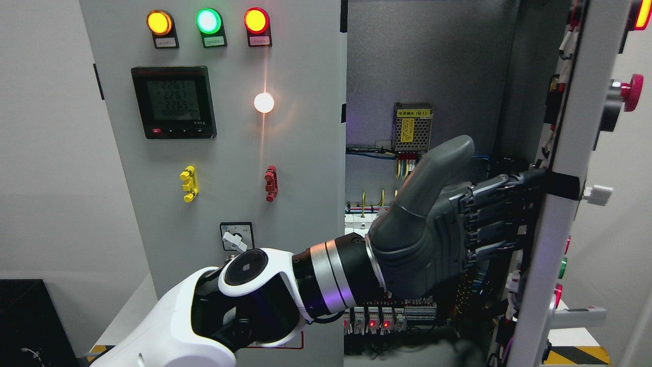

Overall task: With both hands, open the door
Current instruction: 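Push the door edge outward with the left hand, swinging it open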

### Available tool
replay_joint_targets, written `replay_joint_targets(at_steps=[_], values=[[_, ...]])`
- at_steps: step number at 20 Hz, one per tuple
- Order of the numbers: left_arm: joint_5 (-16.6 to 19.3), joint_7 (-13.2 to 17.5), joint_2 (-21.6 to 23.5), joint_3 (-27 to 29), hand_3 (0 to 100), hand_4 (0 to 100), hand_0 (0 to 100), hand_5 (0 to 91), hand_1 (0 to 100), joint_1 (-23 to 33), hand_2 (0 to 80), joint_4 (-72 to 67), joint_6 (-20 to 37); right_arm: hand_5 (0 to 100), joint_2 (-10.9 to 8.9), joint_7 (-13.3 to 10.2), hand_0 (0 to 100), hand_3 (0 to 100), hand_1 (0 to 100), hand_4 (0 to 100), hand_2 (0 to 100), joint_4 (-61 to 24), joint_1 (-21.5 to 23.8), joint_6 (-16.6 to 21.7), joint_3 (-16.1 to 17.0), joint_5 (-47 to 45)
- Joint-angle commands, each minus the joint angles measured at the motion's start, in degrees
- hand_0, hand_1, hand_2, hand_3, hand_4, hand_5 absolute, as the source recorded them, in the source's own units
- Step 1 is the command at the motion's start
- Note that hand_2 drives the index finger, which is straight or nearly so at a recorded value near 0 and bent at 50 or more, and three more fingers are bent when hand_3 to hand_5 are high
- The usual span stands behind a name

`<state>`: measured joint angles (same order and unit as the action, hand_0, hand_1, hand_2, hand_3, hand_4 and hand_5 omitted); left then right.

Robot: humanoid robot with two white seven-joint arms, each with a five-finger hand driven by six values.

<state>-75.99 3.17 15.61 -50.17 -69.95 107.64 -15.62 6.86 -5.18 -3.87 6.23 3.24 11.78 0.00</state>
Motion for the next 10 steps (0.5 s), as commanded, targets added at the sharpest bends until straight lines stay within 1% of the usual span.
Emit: replay_joint_targets(at_steps=[1, 4, 7, 10], values=[[0.23, -0.27, -6.19, -5.29, 0, 0, 0, 0.0, 0, -2.47, 0.0, -1.99, -0.37, 0, 0.0, -0.01, 19, 0, 0, 0, 0, 0.0, -0.07, -0.07, 0.0, 0.17], [0.49, -0.18, -9.44, -5.38, 0, 0, 0, 0.0, 0, -2.65, 0.0, -3.31, -0.73, 0, 0.0, -0.01, 19, 0, 0, 0, 0, 0.0, 0.01, -0.07, 0.0, 0.17], [1.72, -0.18, -11.91, -5.64, 0, 0, 0, 0.0, 0, -2.82, 0.0, -4.28, -0.99, 0, 0.0, -0.01, 19, 0, 0, 0, 0, 0.0, 0.01, -0.07, 0.0, 0.17], [1.81, -0.18, -14.19, -5.64, 0, 0, 0, 0.0, 0, -3.88, 0.0, -6.56, -1.08, 0, 0.0, -0.01, 19, 0, 0, 0, 0, 0.0, 0.01, 0.02, 0.0, 0.17]])
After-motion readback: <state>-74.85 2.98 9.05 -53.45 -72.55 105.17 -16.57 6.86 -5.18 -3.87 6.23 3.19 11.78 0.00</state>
